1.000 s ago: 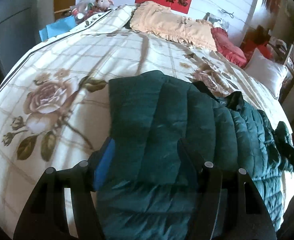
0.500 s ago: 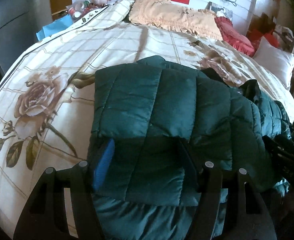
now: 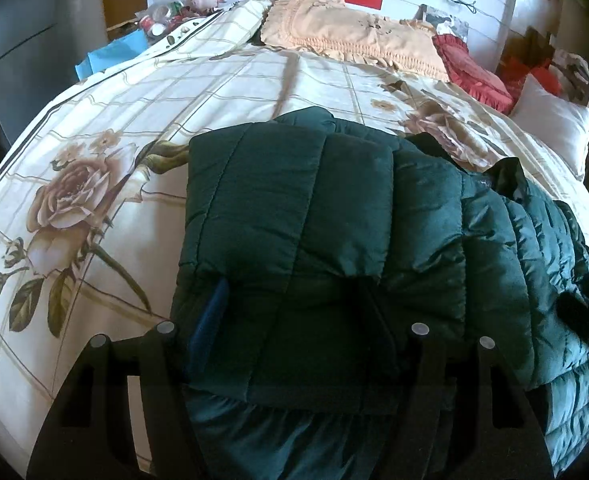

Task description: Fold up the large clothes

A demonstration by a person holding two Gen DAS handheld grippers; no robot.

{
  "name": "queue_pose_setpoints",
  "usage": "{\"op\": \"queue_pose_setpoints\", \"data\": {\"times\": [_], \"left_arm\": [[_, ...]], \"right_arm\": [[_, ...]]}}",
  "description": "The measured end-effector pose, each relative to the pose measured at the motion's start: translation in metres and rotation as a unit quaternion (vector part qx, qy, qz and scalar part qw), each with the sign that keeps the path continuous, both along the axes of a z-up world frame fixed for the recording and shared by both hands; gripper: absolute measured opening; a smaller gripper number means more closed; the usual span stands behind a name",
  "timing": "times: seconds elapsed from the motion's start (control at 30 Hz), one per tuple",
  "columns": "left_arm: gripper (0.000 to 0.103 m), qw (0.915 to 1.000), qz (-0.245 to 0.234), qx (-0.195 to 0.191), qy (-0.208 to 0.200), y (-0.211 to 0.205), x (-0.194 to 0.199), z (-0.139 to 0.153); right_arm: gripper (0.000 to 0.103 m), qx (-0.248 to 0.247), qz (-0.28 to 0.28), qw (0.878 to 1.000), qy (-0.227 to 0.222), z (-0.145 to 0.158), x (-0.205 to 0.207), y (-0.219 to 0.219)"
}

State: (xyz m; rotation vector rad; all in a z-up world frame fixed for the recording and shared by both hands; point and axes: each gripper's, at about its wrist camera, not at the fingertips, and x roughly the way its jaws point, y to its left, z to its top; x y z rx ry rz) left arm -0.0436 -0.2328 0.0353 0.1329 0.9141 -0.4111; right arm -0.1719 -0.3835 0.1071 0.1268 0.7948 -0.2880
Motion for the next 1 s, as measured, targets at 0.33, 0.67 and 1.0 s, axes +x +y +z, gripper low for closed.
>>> {"op": "queue_pose_setpoints", "data": {"times": [0.33, 0.67, 1.0], "left_arm": [[0.069, 1.0, 0.0, -0.002, -0.003, 0.001, -0.001, -0.003], [0.07, 1.0, 0.002, -0.004, -0.006, 0.001, 0.0, -0.003], [0.072, 0.9998, 0.003, -0.012, -0.013, 0.005, -0.004, -0.002]], "right_arm": [[0.062, -0.008, -0.006, 0.999, 0.048, -0.032, 0.006, -0.005], [0.062, -0.009, -0.068, 0.997, 0.046, -0.021, -0.043, -0.046], [0.063, 0.006, -0.078, 0.996, 0.054, -0.035, -0.048, -0.05]]}}
